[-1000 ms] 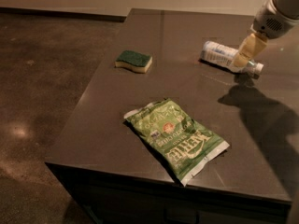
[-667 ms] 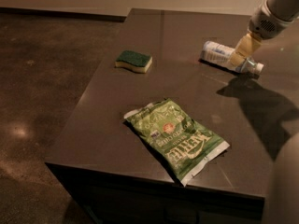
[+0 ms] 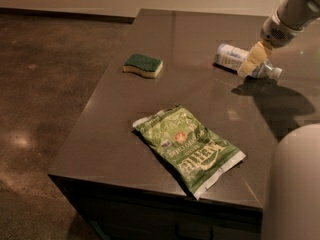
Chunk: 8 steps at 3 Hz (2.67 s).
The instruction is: Move blue plastic bottle near green jalapeno chip bag
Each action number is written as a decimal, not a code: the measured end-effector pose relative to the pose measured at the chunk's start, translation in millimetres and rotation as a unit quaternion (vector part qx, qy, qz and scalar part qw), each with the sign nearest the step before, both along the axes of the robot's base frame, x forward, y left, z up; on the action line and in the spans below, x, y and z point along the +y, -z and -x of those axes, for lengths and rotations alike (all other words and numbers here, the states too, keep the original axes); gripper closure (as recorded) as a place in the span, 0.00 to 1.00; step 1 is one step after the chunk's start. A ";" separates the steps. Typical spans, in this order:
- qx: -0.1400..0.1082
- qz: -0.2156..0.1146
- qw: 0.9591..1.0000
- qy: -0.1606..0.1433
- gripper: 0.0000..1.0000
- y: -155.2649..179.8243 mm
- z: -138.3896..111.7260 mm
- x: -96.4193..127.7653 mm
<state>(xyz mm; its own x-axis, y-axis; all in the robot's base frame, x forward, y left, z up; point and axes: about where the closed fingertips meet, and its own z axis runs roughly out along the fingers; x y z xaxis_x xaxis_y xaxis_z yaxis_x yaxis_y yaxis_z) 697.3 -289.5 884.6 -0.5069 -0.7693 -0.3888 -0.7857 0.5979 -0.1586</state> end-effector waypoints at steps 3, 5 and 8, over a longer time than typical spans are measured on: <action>0.019 0.013 1.000 -0.007 0.41 16.4 -9.9 1.4; 0.019 0.012 0.999 -0.025 0.88 6.0 7.3 2.3; 0.024 -0.006 0.994 -0.105 1.00 -19.9 115.2 57.1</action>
Offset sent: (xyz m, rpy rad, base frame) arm 0.0138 -0.0031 -0.0090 -0.0353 0.0476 0.0135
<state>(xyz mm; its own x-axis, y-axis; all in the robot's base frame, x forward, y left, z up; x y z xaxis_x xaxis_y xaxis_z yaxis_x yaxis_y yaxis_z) 582.1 -232.4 904.5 -0.3548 -0.8556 -0.3769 -0.8996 0.4222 -0.1116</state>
